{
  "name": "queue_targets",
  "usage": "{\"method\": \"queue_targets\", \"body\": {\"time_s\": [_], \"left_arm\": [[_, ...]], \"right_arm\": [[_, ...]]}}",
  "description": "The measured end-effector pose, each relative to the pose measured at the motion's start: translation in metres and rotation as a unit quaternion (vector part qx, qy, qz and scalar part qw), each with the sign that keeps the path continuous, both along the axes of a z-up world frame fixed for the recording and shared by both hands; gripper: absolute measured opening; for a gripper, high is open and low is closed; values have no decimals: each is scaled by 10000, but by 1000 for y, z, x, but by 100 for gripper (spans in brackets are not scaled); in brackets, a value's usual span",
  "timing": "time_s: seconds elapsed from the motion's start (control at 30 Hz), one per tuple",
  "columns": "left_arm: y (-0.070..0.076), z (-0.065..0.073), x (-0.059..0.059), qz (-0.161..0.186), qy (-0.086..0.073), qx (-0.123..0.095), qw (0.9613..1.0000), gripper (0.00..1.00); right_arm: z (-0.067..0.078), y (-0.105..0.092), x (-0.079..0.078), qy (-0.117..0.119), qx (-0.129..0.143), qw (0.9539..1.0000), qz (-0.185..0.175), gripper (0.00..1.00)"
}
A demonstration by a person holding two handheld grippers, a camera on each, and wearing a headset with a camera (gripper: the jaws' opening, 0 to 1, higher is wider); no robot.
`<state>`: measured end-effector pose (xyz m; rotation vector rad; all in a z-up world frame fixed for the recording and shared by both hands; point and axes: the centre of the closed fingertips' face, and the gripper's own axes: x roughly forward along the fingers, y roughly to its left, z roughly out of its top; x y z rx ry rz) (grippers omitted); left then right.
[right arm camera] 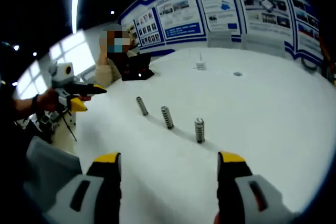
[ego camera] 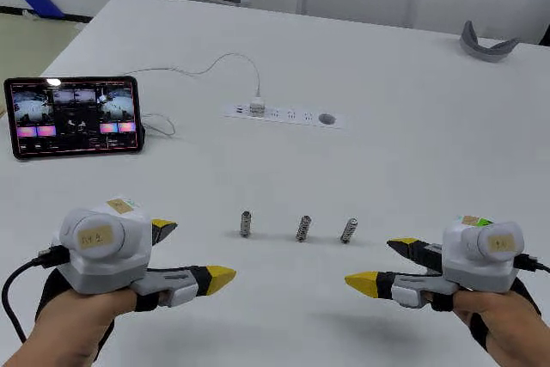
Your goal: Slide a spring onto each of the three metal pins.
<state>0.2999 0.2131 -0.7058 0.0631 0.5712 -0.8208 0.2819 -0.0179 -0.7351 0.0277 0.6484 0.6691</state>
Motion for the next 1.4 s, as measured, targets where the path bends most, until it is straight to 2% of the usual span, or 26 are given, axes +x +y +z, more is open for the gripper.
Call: {"method": "queue_targets", "body": {"time_s": [0.47,0.7,1.07,1.4], "left_arm": [[-5,6,3,-44,-30,-46,10000,77],[-5,7,2,-117,-6,-37,9999,76],[-4,7,-1,-228,48,-7,9997,72],[-2,5,-1,-217,86,-3,9997,75]], "right_arm": [[4,-3,-16,-21,122,9997,-224,80],[0,-2,-23,38,130,9996,-252,80],[0,-3,-20,29,156,9994,-302,82],[-2,0,-21,52,157,9996,-245,83]]}}
